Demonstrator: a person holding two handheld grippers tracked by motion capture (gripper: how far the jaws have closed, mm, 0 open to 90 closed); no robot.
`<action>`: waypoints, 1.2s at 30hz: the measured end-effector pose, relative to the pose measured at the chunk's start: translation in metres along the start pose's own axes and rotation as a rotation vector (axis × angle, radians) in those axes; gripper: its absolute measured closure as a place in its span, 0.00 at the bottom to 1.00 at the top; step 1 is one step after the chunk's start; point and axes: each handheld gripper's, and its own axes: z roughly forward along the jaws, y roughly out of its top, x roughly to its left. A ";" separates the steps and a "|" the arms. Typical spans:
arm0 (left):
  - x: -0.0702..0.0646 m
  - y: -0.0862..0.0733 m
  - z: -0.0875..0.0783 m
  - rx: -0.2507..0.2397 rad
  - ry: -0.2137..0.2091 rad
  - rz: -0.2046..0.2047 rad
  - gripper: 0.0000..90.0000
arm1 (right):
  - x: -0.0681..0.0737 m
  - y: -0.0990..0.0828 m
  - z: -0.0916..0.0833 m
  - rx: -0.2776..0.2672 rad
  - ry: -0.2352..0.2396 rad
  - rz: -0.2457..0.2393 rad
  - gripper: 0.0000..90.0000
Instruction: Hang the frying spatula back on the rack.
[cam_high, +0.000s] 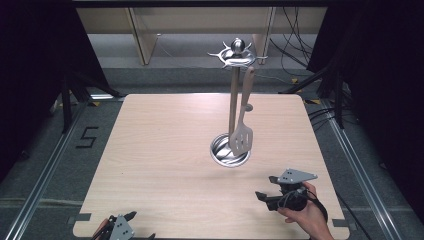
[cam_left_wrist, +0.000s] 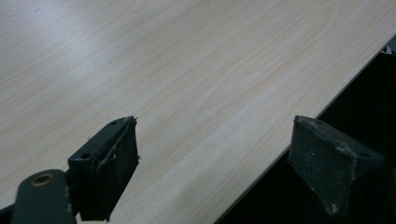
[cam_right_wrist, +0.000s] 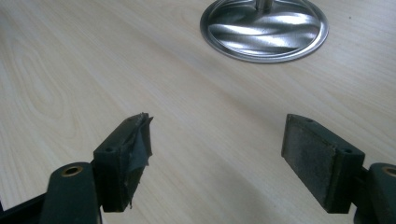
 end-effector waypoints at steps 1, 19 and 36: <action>0.000 0.000 0.000 0.000 0.000 0.000 0.17 | 0.000 0.000 0.000 0.000 0.000 0.000 0.28; 0.000 0.000 0.000 0.020 0.002 0.007 0.17 | 0.011 -0.016 -0.007 0.000 -0.012 -0.019 0.25; 0.000 0.000 -0.001 0.026 0.003 0.012 0.17 | 0.019 -0.027 -0.013 -0.006 -0.008 -0.016 0.25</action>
